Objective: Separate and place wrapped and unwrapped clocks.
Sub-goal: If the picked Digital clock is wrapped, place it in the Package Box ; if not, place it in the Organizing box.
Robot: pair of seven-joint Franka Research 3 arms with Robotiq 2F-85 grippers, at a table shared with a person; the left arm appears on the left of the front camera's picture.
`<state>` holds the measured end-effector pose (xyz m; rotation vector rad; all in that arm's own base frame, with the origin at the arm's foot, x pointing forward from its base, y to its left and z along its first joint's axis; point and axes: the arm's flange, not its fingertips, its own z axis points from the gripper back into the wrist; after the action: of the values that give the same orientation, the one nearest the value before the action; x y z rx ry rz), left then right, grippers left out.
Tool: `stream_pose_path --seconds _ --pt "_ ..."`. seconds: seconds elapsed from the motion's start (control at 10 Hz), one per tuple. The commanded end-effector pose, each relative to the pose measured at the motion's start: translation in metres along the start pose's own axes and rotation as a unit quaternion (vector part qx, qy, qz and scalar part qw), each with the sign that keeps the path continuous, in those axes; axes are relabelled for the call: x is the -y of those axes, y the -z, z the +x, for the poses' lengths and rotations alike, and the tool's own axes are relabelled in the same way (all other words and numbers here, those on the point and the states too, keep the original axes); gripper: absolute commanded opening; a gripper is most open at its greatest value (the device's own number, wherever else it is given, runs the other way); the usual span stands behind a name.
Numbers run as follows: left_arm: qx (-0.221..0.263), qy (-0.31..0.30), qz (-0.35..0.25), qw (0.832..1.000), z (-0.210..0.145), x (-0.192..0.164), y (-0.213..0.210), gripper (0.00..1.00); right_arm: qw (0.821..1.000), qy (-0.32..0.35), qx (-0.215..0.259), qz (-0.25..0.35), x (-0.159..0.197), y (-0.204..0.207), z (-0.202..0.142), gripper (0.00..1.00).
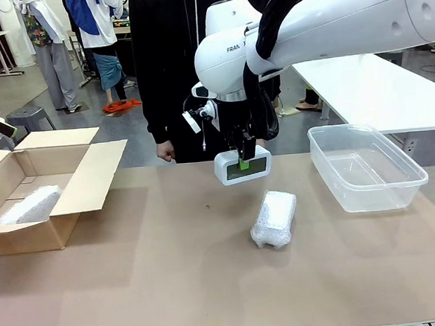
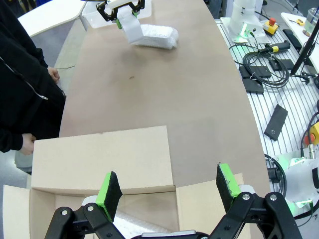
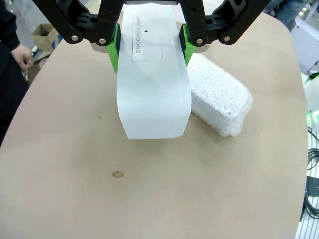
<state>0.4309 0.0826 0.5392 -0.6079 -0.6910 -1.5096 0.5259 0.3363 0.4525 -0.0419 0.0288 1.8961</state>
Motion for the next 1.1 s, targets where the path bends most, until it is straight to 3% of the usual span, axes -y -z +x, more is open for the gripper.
stream_pose_path --seconds 0.0,0.3,0.5,1.0 --pt "0.004 0.009 -0.002 1.0 -0.001 0.001 -0.001 1.0 0.999 0.04 0.0 -0.008 0.0 -0.001 -0.003 0.51" --pt "0.004 0.009 -0.002 1.0 -0.001 0.001 -0.001 1.0 0.986 0.166 0.024 -0.019 0.009 -0.015 -0.023 0.51" --pt "0.004 0.009 -0.002 1.0 -0.001 0.001 -0.001 1.0 0.973 0.229 0.028 0.013 0.012 -0.024 -0.036 0.51" --pt "0.004 0.009 -0.002 1.0 -0.001 0.001 -0.001 1.0 0.922 0.385 0.039 0.022 0.019 -0.027 -0.09 0.51"
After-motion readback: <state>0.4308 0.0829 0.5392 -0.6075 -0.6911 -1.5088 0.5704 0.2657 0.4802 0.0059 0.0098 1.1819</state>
